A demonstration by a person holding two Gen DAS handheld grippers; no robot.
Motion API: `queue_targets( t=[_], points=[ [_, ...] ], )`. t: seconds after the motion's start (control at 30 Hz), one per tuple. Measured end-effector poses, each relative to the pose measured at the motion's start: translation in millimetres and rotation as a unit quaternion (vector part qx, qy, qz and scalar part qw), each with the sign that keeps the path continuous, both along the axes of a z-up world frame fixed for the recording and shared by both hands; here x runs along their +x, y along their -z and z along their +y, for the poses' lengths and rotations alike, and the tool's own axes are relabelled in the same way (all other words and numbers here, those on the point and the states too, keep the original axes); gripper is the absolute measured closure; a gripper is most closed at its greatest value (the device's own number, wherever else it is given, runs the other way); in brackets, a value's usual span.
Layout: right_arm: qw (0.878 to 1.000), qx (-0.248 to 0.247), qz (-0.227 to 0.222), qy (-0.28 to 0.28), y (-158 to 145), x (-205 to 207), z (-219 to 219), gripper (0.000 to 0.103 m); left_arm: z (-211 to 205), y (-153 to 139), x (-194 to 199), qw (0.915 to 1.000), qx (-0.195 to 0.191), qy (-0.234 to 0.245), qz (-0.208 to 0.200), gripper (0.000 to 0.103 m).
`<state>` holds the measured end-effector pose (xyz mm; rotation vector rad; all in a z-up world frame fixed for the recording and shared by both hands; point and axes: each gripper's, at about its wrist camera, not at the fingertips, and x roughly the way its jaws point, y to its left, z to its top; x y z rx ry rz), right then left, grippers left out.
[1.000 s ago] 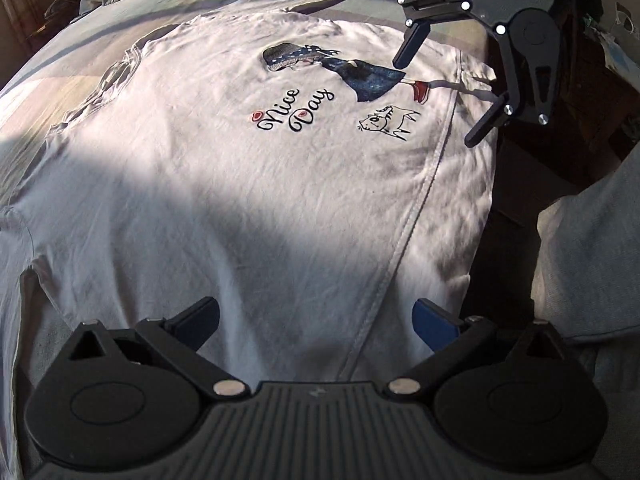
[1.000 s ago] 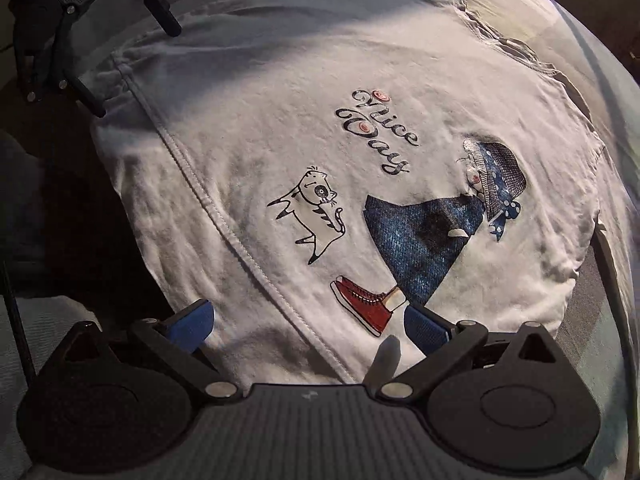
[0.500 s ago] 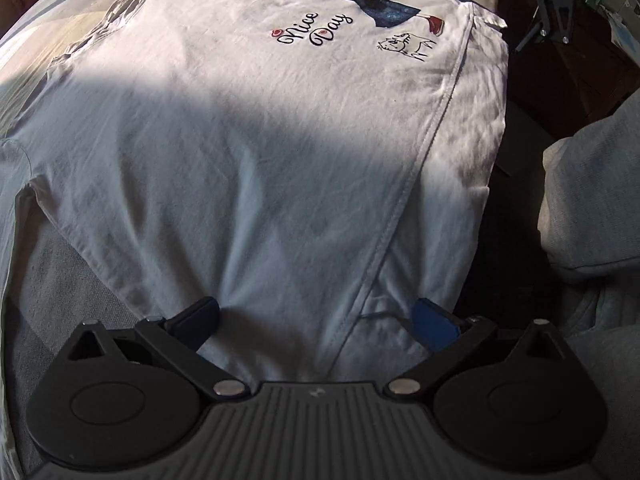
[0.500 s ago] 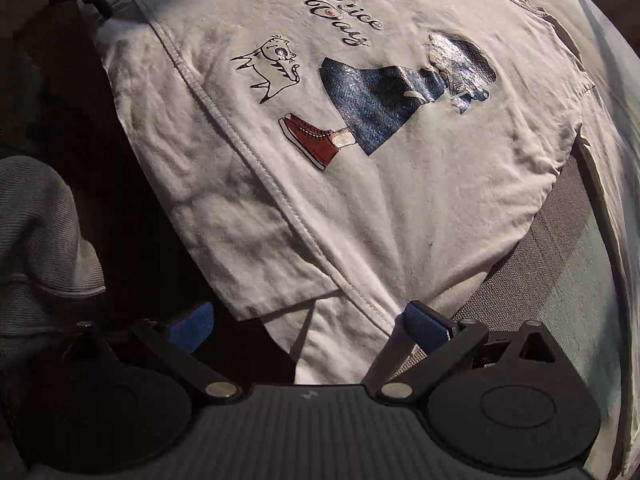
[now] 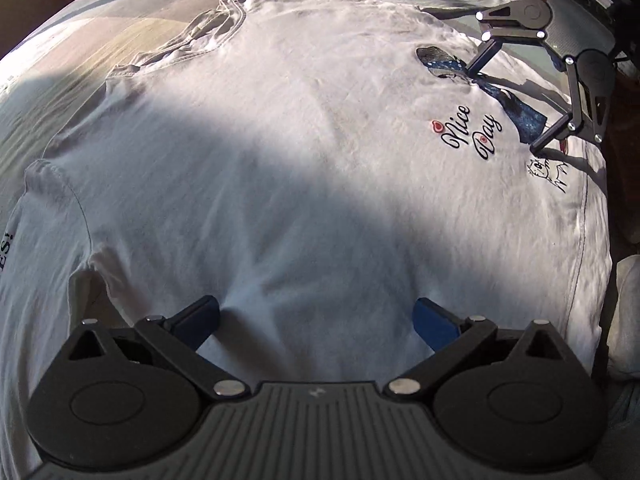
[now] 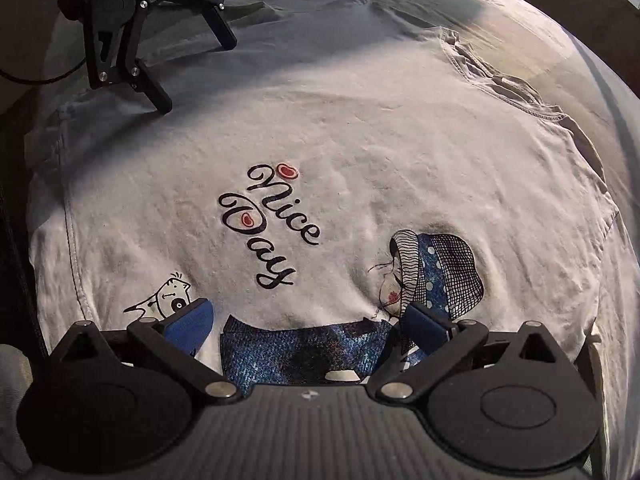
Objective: Fold clothes
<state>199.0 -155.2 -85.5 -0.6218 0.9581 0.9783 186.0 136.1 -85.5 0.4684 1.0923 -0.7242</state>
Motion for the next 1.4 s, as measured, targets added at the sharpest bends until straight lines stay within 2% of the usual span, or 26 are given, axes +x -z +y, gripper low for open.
queue_targets(
  t=[0.17, 0.2, 0.3, 0.33, 0.4, 0.53, 0.6, 0.67, 0.73, 0.83, 0.97, 1.03, 1.07, 1.13, 1.2, 1.3, 1.4],
  points=[
    [0.999, 0.023, 0.007, 0.042, 3, -15, -46, 0.000, 15, -9, -11, 0.9983, 0.049, 0.001, 0.031, 0.001],
    [0.999, 0.025, 0.003, 0.045, 3, -18, -53, 0.000, 12, -15, -10, 0.9986, 0.045, 0.010, 0.025, 0.002],
    [0.999, -0.013, 0.020, 0.043, -6, -13, -45, 0.000, 2, -30, -6, 0.9987, 0.027, 0.042, -0.003, 0.002],
    [0.999, -0.012, 0.019, 0.041, -13, -9, -39, 0.000, -4, -32, 1, 0.9985, 0.020, 0.050, -0.012, 0.002],
    [0.999, 0.020, -0.011, 0.025, -24, 5, -28, 0.000, -16, -34, 16, 0.9974, 0.003, 0.065, -0.031, 0.002],
    [0.997, 0.050, -0.053, 0.002, -26, 50, 3, 0.000, -38, -22, 66, 0.9977, -0.025, 0.045, -0.042, 0.002],
    [0.996, 0.066, -0.060, 0.013, -20, 77, 15, 0.000, -38, -10, 82, 0.9986, -0.019, 0.027, -0.041, 0.002],
    [0.996, 0.071, -0.036, 0.035, -11, 100, 19, 0.000, -28, 2, 91, 0.9995, -0.004, 0.007, -0.030, 0.001],
    [0.997, 0.054, -0.004, 0.057, 1, 112, 10, 0.000, -3, 5, 91, 0.9995, -0.023, -0.019, -0.011, 0.000],
    [0.996, 0.067, -0.013, 0.065, 4, 94, -31, 0.000, 30, 3, 77, 0.9995, -0.008, -0.029, -0.008, 0.000],
    [0.994, 0.032, -0.015, 0.102, 3, 63, -72, 0.000, 51, -2, 59, 0.9990, 0.018, -0.040, 0.003, 0.000],
    [0.994, 0.024, -0.020, 0.103, -4, 56, -70, 0.000, 50, -5, 54, 0.9980, 0.034, -0.052, 0.014, 0.001],
    [0.994, 0.021, -0.023, 0.103, -8, 53, -68, 0.000, 46, -9, 50, 0.9977, 0.043, -0.052, 0.006, 0.001],
    [0.994, 0.015, -0.028, 0.102, -15, 46, -64, 0.000, 31, -19, 37, 0.9980, 0.053, -0.022, -0.027, 0.003],
    [0.994, 0.008, -0.034, 0.101, -22, 39, -60, 0.000, 7, -27, 24, 0.9986, 0.031, 0.012, -0.042, 0.003],
    [0.998, 0.038, -0.037, 0.031, -24, 26, -26, 0.000, -28, -27, 5, 0.9978, 0.000, 0.056, -0.034, 0.002],
    [1.000, 0.020, -0.010, -0.021, -2, 16, -1, 0.000, -47, -12, -15, 0.9966, 0.000, 0.083, -0.008, 0.002]
  ],
)
